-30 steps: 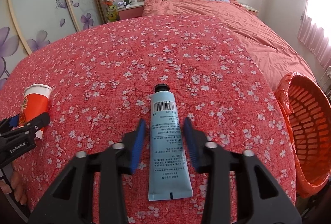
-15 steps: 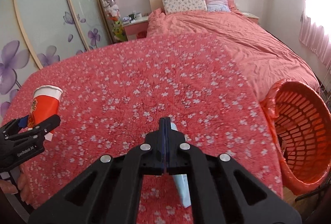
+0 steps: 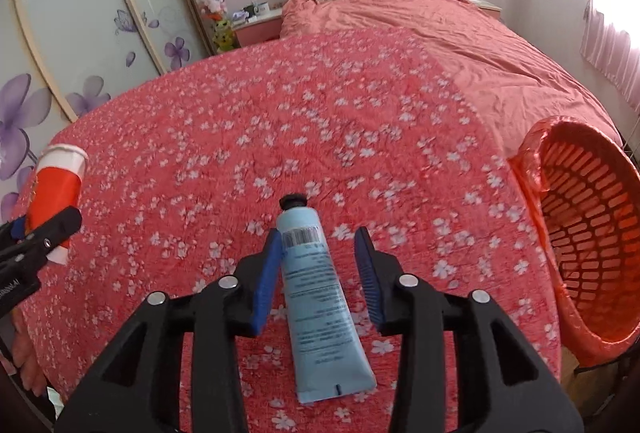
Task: Collect trash
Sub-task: 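Lift the paper cup with the left tool while the right tool lifts the blue tube, then carry the paper cup and blue tube toward the orange basket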
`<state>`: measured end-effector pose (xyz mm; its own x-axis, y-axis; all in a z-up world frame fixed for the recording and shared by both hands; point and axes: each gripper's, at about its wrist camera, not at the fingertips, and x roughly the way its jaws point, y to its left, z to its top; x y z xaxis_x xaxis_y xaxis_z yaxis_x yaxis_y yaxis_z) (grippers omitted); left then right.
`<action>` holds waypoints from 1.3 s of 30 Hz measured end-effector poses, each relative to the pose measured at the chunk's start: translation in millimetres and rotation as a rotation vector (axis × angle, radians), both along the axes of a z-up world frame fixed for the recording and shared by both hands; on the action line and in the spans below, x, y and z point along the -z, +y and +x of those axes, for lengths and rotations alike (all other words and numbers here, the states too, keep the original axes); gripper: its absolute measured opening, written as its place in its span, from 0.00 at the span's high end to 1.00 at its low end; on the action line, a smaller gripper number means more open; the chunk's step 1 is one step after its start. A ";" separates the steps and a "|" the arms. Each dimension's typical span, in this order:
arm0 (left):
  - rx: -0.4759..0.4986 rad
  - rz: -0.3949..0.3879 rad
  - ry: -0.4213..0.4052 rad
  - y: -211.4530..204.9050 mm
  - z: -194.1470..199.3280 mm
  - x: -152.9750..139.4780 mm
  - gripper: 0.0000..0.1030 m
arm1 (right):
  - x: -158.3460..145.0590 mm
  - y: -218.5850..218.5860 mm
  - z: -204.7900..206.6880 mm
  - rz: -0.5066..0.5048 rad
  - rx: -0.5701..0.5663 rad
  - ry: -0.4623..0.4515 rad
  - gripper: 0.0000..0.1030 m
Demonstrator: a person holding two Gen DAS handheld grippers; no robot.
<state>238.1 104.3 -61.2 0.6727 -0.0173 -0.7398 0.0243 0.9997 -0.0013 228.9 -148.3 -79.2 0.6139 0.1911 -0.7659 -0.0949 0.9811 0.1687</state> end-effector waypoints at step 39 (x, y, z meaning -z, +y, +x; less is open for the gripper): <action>0.156 -0.006 -0.154 -97.9 -20.9 -80.0 0.23 | -114.3 -65.3 -68.8 0.033 0.096 -0.313 0.73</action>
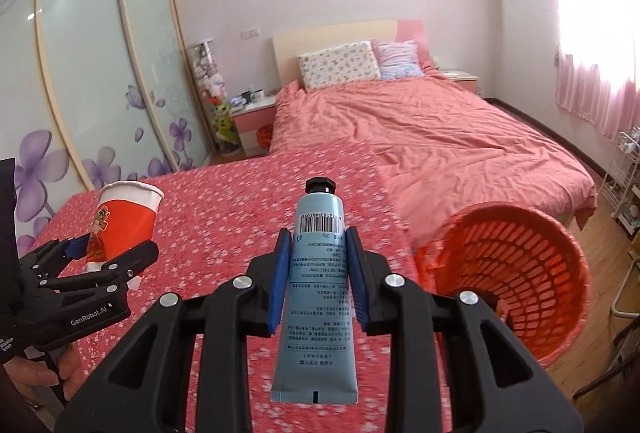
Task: Collect trash
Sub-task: 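Carry the paper cup and blue tube toward the orange basket, then open both tools over the basket to drop the cup and tube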
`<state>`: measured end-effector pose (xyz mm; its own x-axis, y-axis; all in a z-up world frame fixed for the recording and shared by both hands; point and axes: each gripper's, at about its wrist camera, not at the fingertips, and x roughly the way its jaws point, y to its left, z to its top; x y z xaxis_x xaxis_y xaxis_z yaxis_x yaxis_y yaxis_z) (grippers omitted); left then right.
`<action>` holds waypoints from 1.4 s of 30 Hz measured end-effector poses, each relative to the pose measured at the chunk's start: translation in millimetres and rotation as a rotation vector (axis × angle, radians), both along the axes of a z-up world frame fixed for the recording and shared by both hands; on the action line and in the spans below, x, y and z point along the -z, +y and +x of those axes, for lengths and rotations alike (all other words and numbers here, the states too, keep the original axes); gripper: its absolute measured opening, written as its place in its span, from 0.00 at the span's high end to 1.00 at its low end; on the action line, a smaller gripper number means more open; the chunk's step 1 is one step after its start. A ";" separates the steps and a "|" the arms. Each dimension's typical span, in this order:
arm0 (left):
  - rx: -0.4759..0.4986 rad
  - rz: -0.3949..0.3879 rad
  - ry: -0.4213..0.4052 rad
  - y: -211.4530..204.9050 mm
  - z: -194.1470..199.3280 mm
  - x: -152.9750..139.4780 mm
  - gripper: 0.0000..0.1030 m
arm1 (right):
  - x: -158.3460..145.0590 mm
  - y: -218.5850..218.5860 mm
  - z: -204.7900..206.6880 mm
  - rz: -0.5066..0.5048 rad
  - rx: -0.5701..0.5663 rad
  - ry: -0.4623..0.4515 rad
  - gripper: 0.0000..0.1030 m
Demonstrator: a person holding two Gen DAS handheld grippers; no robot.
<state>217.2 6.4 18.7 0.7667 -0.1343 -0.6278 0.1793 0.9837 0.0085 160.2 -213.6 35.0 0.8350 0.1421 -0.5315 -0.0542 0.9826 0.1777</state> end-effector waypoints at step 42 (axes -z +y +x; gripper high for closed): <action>0.304 -0.039 0.069 -203.6 35.4 47.0 0.15 | 32.0 -172.9 -26.1 0.037 0.412 0.021 0.27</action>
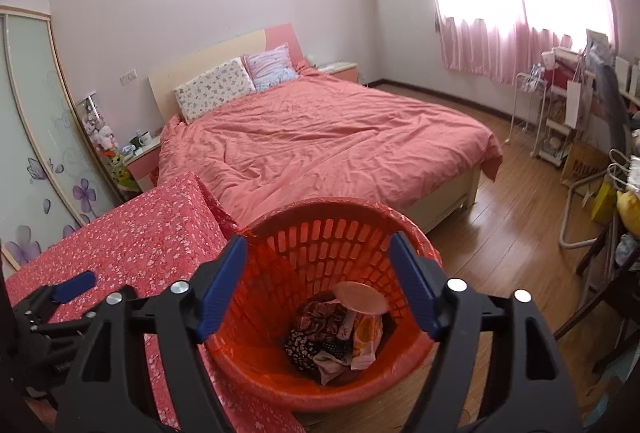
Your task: Collect trash
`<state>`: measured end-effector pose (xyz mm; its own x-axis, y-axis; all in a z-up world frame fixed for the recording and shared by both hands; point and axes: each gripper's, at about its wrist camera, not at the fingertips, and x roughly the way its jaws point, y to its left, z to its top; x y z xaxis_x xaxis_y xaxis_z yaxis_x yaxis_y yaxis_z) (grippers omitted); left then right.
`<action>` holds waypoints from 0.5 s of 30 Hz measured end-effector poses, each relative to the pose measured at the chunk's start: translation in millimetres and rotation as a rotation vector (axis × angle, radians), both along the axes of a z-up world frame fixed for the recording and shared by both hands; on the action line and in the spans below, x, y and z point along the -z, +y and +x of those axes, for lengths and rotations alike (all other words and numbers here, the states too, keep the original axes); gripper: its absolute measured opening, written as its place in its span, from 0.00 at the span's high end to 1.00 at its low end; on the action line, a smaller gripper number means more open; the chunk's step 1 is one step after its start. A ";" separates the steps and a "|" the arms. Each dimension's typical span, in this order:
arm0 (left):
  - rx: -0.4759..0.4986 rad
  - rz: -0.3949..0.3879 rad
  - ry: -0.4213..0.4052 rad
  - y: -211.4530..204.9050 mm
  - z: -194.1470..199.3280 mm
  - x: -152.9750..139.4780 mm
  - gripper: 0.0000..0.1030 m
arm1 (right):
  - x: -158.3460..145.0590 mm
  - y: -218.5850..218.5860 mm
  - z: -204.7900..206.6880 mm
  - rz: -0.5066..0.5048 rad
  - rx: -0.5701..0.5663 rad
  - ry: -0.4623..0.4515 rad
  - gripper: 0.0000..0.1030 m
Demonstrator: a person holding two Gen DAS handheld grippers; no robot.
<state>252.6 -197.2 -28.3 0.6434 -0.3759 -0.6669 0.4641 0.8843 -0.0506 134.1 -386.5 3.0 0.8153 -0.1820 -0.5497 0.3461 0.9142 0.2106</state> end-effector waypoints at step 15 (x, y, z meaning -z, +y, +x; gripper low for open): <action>-0.256 -0.029 -0.204 135.9 -114.1 -40.1 0.04 | -31.1 92.9 -83.6 -0.246 0.020 -0.042 0.02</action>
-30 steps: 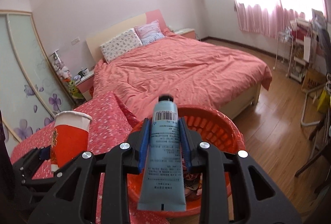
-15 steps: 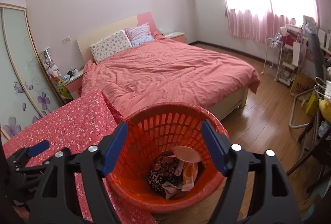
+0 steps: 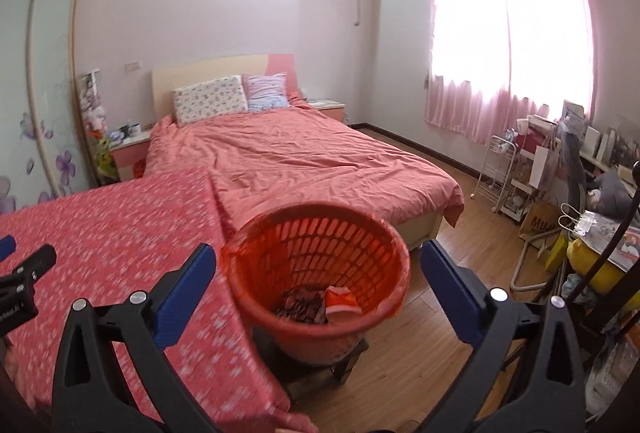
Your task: Collect trash
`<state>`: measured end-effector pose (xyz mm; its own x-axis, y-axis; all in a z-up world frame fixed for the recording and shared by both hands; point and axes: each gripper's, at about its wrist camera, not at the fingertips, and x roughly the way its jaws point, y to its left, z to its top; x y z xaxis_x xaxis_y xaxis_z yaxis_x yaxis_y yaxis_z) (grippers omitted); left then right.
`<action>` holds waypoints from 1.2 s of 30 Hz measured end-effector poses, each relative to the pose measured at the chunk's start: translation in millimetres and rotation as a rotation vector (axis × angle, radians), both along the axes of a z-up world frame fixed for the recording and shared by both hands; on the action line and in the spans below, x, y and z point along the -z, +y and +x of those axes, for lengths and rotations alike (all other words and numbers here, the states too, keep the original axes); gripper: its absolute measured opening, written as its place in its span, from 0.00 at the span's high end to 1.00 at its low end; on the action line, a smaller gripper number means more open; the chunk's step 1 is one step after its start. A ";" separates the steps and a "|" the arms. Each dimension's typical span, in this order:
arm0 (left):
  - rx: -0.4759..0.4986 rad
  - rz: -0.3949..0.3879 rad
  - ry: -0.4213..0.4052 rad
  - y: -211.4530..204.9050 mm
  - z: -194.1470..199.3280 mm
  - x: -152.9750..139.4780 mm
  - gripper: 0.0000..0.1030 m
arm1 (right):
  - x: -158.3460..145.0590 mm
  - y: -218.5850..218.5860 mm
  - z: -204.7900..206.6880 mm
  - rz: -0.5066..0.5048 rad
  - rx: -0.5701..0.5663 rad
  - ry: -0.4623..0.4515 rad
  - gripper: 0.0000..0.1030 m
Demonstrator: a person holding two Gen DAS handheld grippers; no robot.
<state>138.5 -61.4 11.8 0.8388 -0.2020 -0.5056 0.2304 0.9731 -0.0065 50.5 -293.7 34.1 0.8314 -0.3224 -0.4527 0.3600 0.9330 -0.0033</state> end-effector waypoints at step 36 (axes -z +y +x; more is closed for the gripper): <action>-0.234 0.009 -0.021 64.4 -118.9 18.6 0.04 | 27.9 73.9 -65.9 -0.006 0.113 0.054 0.02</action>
<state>19.6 3.1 -6.7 0.8727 0.0033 -0.4882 -0.0011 1.0000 0.0048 -15.4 -219.7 6.2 0.7640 -0.4158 -0.4935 0.4622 0.8862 -0.0312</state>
